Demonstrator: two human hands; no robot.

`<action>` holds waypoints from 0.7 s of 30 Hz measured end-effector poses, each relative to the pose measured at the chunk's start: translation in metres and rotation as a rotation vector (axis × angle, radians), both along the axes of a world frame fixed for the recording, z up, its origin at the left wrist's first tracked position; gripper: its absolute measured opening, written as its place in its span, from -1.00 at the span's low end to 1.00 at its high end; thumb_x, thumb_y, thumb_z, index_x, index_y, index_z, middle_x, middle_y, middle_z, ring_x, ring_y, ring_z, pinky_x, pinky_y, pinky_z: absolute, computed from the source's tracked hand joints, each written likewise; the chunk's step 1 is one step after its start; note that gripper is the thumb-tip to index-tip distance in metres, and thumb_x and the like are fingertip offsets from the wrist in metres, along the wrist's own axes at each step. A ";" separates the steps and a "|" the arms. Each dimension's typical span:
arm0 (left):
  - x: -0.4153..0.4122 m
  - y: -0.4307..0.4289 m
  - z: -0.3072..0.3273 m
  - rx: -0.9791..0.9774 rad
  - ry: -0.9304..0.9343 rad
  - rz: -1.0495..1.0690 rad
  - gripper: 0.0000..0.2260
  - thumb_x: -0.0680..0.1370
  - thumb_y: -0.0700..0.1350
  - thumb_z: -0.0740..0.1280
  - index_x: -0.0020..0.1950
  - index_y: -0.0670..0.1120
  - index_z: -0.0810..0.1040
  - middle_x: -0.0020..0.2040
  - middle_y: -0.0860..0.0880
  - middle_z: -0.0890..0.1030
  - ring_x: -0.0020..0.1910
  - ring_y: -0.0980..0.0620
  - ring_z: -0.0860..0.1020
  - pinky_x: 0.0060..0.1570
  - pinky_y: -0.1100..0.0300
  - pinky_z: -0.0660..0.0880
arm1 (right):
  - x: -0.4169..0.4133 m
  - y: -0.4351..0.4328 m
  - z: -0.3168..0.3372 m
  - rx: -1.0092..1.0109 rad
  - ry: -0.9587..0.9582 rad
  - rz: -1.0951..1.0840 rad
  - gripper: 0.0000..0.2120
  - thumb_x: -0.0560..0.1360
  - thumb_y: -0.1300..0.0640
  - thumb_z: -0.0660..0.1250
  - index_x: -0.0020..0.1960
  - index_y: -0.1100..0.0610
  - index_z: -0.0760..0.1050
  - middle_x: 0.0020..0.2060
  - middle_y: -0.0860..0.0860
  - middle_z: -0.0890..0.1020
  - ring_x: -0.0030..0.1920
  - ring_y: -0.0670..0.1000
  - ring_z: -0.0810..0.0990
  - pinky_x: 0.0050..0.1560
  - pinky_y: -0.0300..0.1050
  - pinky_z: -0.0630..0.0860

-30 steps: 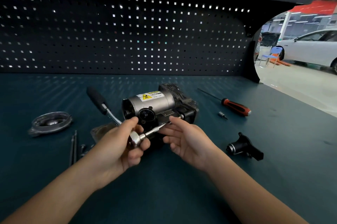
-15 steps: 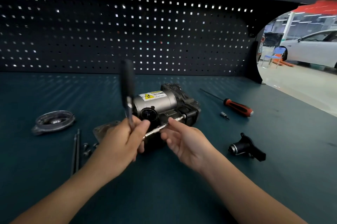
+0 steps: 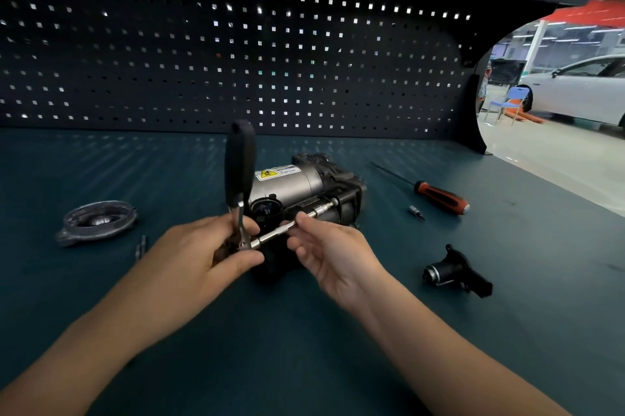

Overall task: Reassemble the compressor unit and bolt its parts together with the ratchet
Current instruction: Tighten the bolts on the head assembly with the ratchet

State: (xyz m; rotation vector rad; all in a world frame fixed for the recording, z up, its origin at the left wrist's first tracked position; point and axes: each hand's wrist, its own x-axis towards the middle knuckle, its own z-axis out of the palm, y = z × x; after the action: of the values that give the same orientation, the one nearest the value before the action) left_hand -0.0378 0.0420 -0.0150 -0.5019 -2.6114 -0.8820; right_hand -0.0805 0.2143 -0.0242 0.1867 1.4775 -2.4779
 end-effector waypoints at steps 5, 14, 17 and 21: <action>-0.005 0.010 -0.006 0.415 -0.127 0.063 -0.95 0.47 -0.03 0.34 -0.08 0.08 0.56 -0.30 0.07 0.66 -0.38 0.16 0.61 -0.35 0.24 0.54 | 0.002 0.002 0.005 -0.059 -0.031 0.049 -0.82 0.58 0.21 0.21 -0.15 0.27 0.48 -0.43 0.08 0.66 -0.47 -0.04 0.63 -0.52 -0.32 0.48; -0.005 0.004 -0.009 0.236 -0.078 0.032 -0.91 0.51 -0.11 0.36 -0.10 0.10 0.57 -0.23 0.11 0.65 -0.24 0.19 0.60 -0.24 0.26 0.54 | 0.002 -0.012 0.004 -0.054 -0.019 0.087 -0.80 0.61 0.23 0.14 -0.13 0.25 0.46 -0.44 0.04 0.66 -0.50 -0.09 0.60 -0.47 -0.34 0.50; -0.007 0.002 -0.013 -0.172 0.347 -0.036 -0.83 0.45 -0.15 0.35 -0.01 0.04 0.63 -0.07 0.19 0.65 -0.11 0.19 0.55 -0.24 0.26 0.51 | 0.000 -0.014 0.005 -0.084 -0.018 0.073 -0.78 0.60 0.22 0.16 -0.14 0.28 0.49 -0.47 0.05 0.63 -0.52 -0.10 0.58 -0.45 -0.32 0.51; -0.009 0.013 -0.010 0.515 -0.078 0.014 -0.91 0.46 -0.06 0.37 -0.06 0.01 0.62 -0.25 0.03 0.68 -0.33 0.11 0.62 -0.34 0.29 0.53 | 0.002 -0.011 0.007 -0.146 -0.006 0.072 -0.81 0.59 0.24 0.18 -0.16 0.28 0.46 -0.42 0.09 0.65 -0.49 -0.07 0.61 -0.48 -0.36 0.48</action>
State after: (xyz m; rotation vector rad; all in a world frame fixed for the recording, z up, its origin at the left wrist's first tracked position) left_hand -0.0463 0.0549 -0.0252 -0.3098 -2.3136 -1.5280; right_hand -0.0783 0.2033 -0.0174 0.1115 1.2719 -2.5123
